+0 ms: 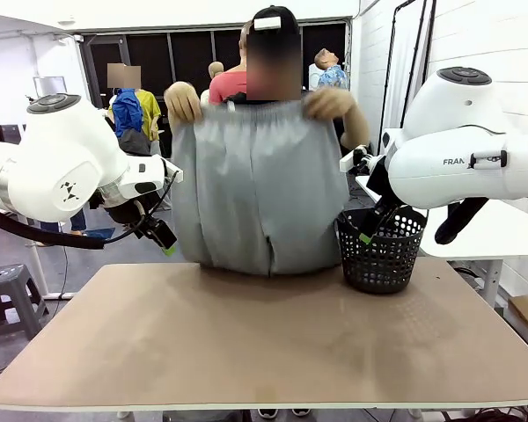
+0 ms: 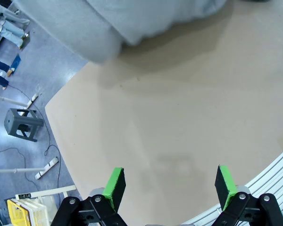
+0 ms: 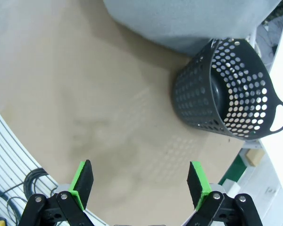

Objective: Fold the training pants.
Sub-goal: Grab both ends of the Training pants handed by a person.

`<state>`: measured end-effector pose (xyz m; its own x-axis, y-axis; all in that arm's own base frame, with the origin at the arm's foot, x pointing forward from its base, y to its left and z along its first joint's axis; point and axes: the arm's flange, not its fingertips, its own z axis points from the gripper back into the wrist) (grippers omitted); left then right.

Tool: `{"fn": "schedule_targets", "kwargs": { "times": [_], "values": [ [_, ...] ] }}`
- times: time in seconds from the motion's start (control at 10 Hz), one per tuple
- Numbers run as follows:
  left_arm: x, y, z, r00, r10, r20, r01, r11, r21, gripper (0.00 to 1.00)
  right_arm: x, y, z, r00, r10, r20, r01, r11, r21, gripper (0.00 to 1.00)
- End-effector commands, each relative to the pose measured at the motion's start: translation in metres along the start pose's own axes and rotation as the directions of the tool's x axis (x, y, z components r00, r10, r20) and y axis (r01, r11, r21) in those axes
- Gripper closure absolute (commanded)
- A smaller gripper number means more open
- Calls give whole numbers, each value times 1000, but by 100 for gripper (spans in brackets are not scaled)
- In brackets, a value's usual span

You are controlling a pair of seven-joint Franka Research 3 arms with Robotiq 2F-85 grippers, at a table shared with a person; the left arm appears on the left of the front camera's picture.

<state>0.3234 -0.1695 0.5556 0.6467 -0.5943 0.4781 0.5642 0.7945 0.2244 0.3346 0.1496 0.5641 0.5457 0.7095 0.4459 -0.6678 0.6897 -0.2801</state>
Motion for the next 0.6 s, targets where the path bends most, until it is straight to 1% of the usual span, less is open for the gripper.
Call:
{"fn": "schedule_targets", "kwargs": {
  "times": [0.0,0.5],
  "values": [
    [-1,0,-2,1000,-2,7,2,1000,5,0,0,0,0,1000,0,3,0,1000,-2,0],
    [-1,0,-2,1000,-2,7,2,1000,5,0,0,0,0,1000,0,3,0,1000,-2,0]
  ]
}}
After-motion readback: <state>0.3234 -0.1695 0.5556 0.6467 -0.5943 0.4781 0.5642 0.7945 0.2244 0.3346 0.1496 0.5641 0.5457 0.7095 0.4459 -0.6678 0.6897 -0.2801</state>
